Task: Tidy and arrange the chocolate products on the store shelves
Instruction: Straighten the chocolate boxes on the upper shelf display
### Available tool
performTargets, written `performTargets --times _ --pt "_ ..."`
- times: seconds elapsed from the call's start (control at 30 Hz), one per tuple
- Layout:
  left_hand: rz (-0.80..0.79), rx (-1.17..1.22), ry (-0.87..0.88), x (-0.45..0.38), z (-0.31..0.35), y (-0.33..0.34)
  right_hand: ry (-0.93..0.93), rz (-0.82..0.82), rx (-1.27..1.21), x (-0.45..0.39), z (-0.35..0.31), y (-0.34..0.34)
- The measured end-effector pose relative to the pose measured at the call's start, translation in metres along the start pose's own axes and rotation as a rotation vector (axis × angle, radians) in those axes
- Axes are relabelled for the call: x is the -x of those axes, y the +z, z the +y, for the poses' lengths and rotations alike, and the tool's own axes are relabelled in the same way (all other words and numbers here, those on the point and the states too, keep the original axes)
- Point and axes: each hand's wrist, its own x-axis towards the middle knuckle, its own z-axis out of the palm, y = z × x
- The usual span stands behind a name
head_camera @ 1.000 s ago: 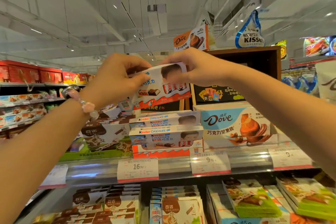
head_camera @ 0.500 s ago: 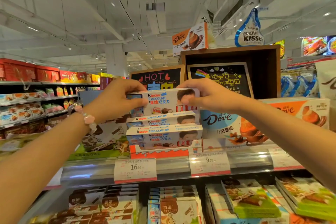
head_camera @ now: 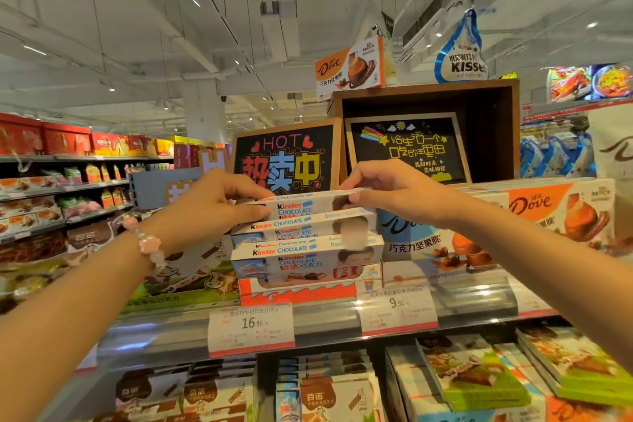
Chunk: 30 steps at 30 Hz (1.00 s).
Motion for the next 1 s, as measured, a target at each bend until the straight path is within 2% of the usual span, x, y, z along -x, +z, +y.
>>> performTargets --times 0.23,0.37,0.53,0.67,0.83,1.0 --pt "-0.083 0.004 0.069 0.002 -0.001 -0.001 0.013 0.031 -0.024 0.004 -0.009 0.005" --pt "-0.155 0.110 0.096 0.003 -0.004 -0.003 0.045 0.021 0.011 0.007 -0.011 0.003" --pt "-0.173 -0.061 0.172 0.003 -0.002 -0.003 0.036 0.067 0.032 0.014 -0.012 0.007" --pt "-0.178 -0.187 0.131 -0.004 0.013 0.000 0.029 0.050 0.087 0.023 -0.008 0.002" --pt "-0.070 -0.253 0.193 -0.020 0.054 0.033 0.016 0.110 0.026 0.046 0.004 -0.038" --pt "-0.086 -0.304 0.269 -0.048 0.103 0.090 0.048 0.171 0.022 0.080 0.024 -0.100"
